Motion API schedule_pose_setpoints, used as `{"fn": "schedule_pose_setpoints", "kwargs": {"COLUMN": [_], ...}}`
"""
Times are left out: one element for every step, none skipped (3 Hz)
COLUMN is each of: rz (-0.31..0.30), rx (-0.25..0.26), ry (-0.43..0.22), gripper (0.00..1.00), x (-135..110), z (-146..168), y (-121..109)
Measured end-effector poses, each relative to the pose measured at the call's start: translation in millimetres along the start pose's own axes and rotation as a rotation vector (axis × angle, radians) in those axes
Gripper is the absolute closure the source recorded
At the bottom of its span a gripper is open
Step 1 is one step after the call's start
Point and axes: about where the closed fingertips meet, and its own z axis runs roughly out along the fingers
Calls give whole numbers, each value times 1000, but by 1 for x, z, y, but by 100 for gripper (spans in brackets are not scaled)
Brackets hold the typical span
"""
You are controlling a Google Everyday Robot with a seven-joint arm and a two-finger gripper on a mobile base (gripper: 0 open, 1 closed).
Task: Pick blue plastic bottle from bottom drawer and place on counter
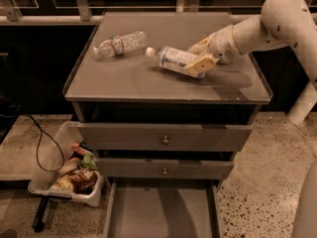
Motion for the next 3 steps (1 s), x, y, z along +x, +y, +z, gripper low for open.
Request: {"fn": "schedule_pose_setpoints", "kwargs": {"rz": [0,0,0], "rx": [0,0,0], "ry": [0,0,0], "gripper": [75,52,29], "x": [0,0,0], "z": [0,0,0], "y": [0,0,0]}}
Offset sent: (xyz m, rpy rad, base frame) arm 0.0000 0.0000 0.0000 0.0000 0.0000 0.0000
